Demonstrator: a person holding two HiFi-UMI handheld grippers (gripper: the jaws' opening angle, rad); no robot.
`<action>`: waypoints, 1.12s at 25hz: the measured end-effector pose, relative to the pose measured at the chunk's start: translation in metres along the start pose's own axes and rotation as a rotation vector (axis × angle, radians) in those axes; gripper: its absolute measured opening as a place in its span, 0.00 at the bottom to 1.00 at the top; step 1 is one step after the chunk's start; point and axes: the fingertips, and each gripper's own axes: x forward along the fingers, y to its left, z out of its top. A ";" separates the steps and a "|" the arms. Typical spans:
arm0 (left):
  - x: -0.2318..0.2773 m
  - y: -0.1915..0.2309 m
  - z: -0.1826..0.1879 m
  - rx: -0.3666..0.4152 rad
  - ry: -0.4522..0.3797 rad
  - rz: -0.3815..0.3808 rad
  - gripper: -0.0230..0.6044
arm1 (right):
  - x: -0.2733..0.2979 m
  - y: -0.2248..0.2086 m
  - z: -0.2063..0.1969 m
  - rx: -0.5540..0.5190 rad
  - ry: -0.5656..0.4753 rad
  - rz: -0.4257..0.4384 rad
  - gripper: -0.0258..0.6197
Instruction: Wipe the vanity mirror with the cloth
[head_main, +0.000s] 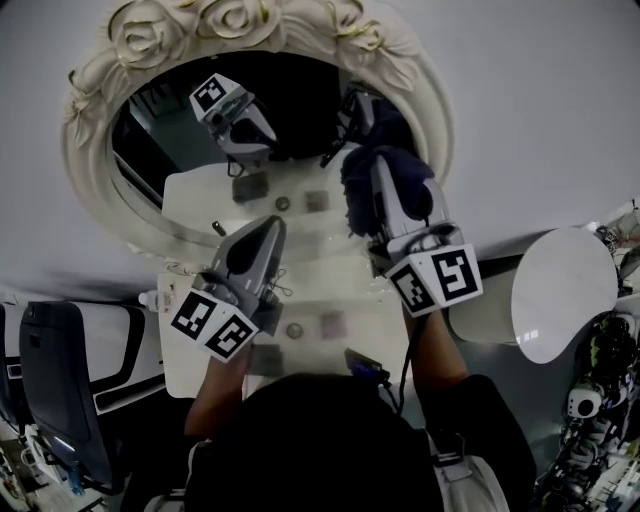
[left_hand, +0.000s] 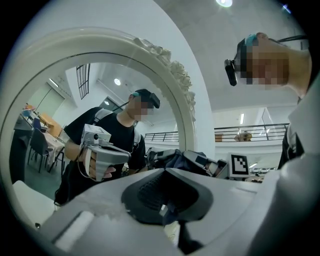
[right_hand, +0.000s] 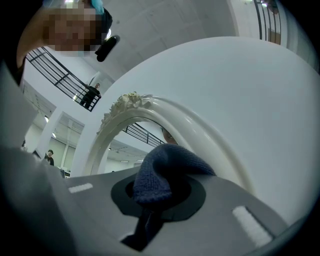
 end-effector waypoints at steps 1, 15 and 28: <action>0.000 0.001 0.000 -0.002 0.000 -0.002 0.04 | 0.002 0.001 0.001 -0.002 -0.001 0.002 0.08; -0.028 0.026 0.014 -0.026 -0.023 0.007 0.04 | 0.029 0.041 0.014 -0.049 -0.029 0.041 0.08; -0.077 0.060 0.038 -0.036 -0.062 0.025 0.04 | 0.069 0.114 0.010 -0.054 -0.037 0.101 0.08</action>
